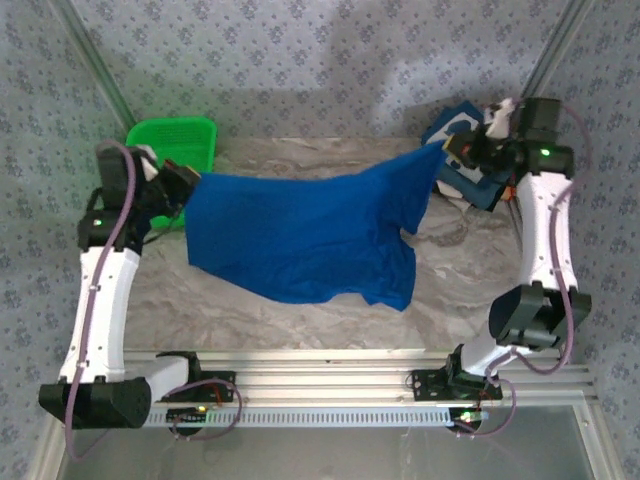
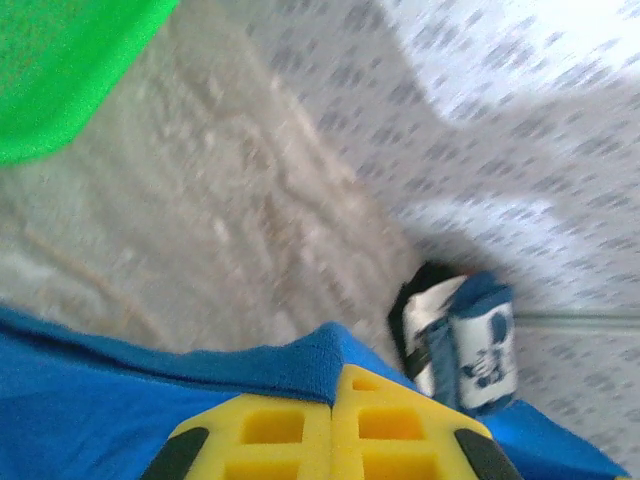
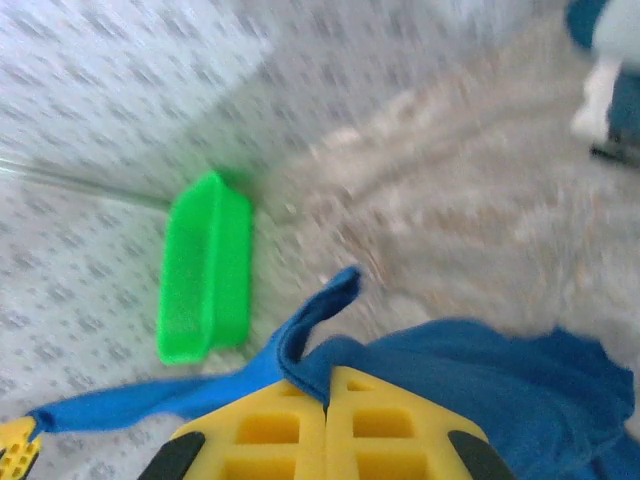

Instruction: Fold and stack the t-shirts

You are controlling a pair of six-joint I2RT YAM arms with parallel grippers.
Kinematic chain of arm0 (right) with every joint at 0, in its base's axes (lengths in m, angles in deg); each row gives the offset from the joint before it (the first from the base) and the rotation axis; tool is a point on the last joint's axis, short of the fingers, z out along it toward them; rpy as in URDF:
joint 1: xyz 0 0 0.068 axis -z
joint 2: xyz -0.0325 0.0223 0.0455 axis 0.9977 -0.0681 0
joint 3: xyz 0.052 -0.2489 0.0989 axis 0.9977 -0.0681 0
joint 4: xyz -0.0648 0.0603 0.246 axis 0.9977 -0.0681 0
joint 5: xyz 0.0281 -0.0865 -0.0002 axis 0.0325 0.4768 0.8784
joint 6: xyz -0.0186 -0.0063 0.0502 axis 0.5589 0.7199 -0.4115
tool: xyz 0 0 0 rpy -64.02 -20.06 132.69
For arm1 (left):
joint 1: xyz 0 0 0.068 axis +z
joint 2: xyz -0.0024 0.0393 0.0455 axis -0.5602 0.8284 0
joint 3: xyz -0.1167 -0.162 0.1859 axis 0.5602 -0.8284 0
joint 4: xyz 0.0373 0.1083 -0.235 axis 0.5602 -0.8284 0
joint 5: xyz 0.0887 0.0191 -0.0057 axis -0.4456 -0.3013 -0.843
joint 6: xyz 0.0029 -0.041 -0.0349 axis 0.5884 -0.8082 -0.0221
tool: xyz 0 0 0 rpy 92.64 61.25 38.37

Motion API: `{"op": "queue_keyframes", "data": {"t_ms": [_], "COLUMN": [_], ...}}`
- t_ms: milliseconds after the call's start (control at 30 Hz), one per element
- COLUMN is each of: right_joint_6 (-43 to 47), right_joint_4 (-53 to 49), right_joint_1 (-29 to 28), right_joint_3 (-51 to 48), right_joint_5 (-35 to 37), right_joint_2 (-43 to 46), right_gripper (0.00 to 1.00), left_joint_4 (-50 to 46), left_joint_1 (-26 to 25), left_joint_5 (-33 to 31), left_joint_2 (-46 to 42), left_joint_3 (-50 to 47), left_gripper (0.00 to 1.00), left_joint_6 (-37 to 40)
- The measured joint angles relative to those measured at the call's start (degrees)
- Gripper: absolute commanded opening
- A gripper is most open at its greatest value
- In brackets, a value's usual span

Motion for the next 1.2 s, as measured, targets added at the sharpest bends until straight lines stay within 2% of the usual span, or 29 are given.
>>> {"op": "queue_keyframes", "data": {"t_ms": [133,300,500,767,1200], "right_joint_6": [-7.63,-14.82,-22.14,-30.03,-43.12], "right_joint_4": [8.41,15.72,20.41,24.00,32.30], "right_joint_1": [5.20,6.36,9.01,14.56,15.65], "right_joint_3": [2.58,8.07,18.82,28.20,41.88], "right_joint_5": [-4.66,-9.22,-11.02,-12.22,-12.46], "right_joint_2": [3.87,7.54,9.75,11.87,8.00], "right_gripper": [0.00,0.00,0.00,0.00,0.00], "left_joint_4": [-0.50,-3.21,-2.51,-0.50,-0.46], "left_joint_1": [3.98,8.63,9.66,9.57,8.48], "left_joint_5": [3.76,6.71,8.02,9.31,8.15], "left_joint_2": [1.03,3.13,2.95,-0.04,-3.85], "left_joint_3": [8.46,22.08,34.51,39.80,47.15], "left_gripper": [0.00,0.00,0.00,0.00,0.00], "left_joint_6": [1.44,4.79,7.37,8.94,12.00]}}
